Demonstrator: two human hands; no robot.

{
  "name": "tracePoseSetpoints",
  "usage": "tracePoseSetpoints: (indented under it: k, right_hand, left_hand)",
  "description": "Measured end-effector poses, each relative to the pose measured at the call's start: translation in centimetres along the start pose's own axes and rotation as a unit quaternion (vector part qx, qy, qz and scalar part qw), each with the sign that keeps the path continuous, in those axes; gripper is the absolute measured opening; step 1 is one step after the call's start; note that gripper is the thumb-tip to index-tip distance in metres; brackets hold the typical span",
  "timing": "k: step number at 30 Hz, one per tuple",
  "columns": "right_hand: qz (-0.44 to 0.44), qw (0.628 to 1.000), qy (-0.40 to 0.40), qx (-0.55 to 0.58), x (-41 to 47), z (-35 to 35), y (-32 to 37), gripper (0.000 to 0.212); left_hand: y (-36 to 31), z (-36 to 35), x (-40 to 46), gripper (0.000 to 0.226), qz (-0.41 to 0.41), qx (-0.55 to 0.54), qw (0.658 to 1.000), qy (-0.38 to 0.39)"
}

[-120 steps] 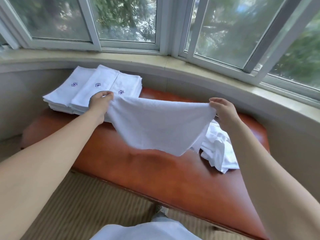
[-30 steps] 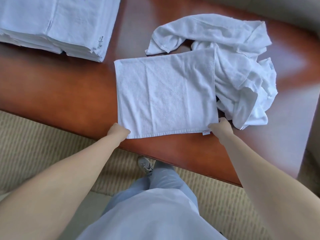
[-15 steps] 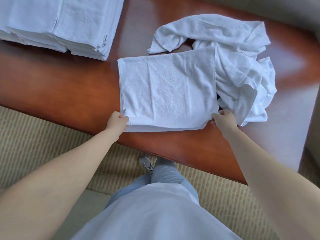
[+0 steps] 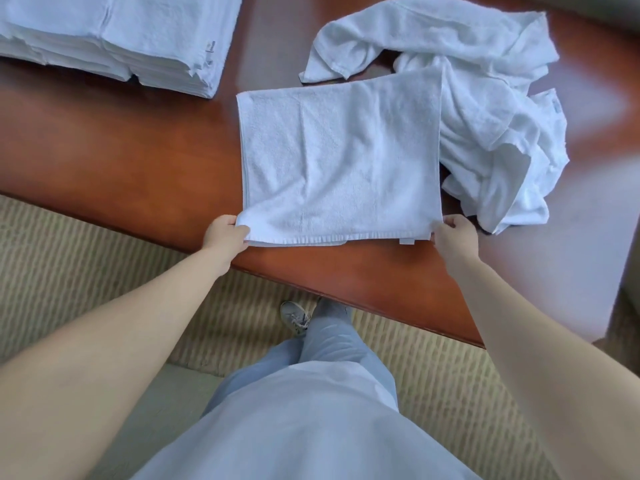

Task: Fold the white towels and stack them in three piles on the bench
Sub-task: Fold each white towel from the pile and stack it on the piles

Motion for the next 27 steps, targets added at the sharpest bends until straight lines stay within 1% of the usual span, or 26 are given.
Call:
tracePoseSetpoints:
  k: [1,2,3,5,6,7,8,9,10,11,12,14,15,17,19,24,27]
  right_hand:
    - [-0.002,0.998,0.013,0.059,-0.2,0.0,0.8,0.006]
    - [-0.007,0.991,0.033,0.127,-0.4,0.1,1.7,0.014]
    - [-0.017,0.976,0.060,0.211,-0.5,0.1,2.6,0.016]
    - [-0.057,0.927,0.126,0.348,-0.1,-0.2,4.1,0.002]
    - [-0.066,0.916,0.143,0.370,0.3,-0.4,4.5,0.009]
    - [-0.070,0.915,0.153,0.367,0.7,-0.7,4.7,0.015]
    - [-0.073,0.932,0.142,0.324,1.0,-1.0,4.6,0.017]
    - [-0.072,0.957,0.121,0.252,1.4,-1.2,4.2,0.015]
    - [-0.064,0.980,0.096,0.159,1.7,-1.4,3.5,0.011]
    - [-0.059,0.993,0.070,0.072,1.9,-1.5,2.6,0.009]
    - [-0.057,0.997,0.046,-0.002,2.1,-1.5,1.8,0.011]
    - [-0.053,0.995,0.015,-0.082,2.2,-1.2,0.5,0.006]
    - [-0.049,0.994,0.010,-0.097,2.2,-1.1,0.1,0.001]
    - [-0.043,0.994,0.015,-0.104,2.4,-1.3,-0.3,0.006]
    - [-0.048,0.994,0.030,-0.092,2.6,-1.4,-0.3,0.004]
    - [-0.066,0.992,0.052,-0.091,3.0,-1.0,-0.1,0.006]
    - [-0.076,0.993,0.046,-0.082,2.9,-0.7,-0.5,0.009]
  left_hand:
    - [-0.4,0.2,-0.2,0.010,0.006,-0.039,0.999,0.005]
    - [-0.9,0.6,-0.4,0.010,0.019,-0.089,0.996,0.004]
    - [-1.3,0.9,-0.5,0.013,0.036,-0.141,0.989,0.000]
    - [-1.7,1.5,-0.4,0.016,0.055,-0.212,0.976,-0.002]
    - [-1.8,1.6,-0.4,0.013,0.060,-0.228,0.972,0.002]
    - [-1.8,1.7,-0.2,0.011,0.061,-0.234,0.970,0.003]
    - [-1.7,1.8,-0.1,0.010,0.063,-0.231,0.971,0.002]
    - [-1.6,1.7,-0.1,0.009,0.065,-0.217,0.974,0.000]
    - [-1.4,1.7,0.0,0.008,0.065,-0.199,0.978,-0.002]
    - [-1.2,1.6,0.1,0.008,0.064,-0.180,0.982,-0.002]
    - [-1.0,1.5,0.2,0.006,0.062,-0.164,0.985,-0.002]
    - [-0.6,1.3,0.5,0.004,0.062,-0.138,0.989,-0.002]
    - [-0.4,1.2,0.7,0.006,0.062,-0.128,0.990,-0.001]
    - [0.0,1.1,1.0,0.014,0.053,-0.101,0.994,0.003]
    - [0.2,1.0,1.1,0.017,0.044,-0.076,0.996,0.007]
    - [0.2,1.1,1.2,0.007,0.037,-0.039,0.998,0.013]
    - [0.2,1.1,1.3,0.004,0.019,-0.003,1.000,0.019]
Point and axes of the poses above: each hand's wrist, its own x-axis towards the middle knuckle, its own z-axis out of the back of the hand, y = z × x, the point moved 1 cm from there along x, towards the middle knuckle, and after that the axes turned 1 degree about y, right-handed, at the moved point
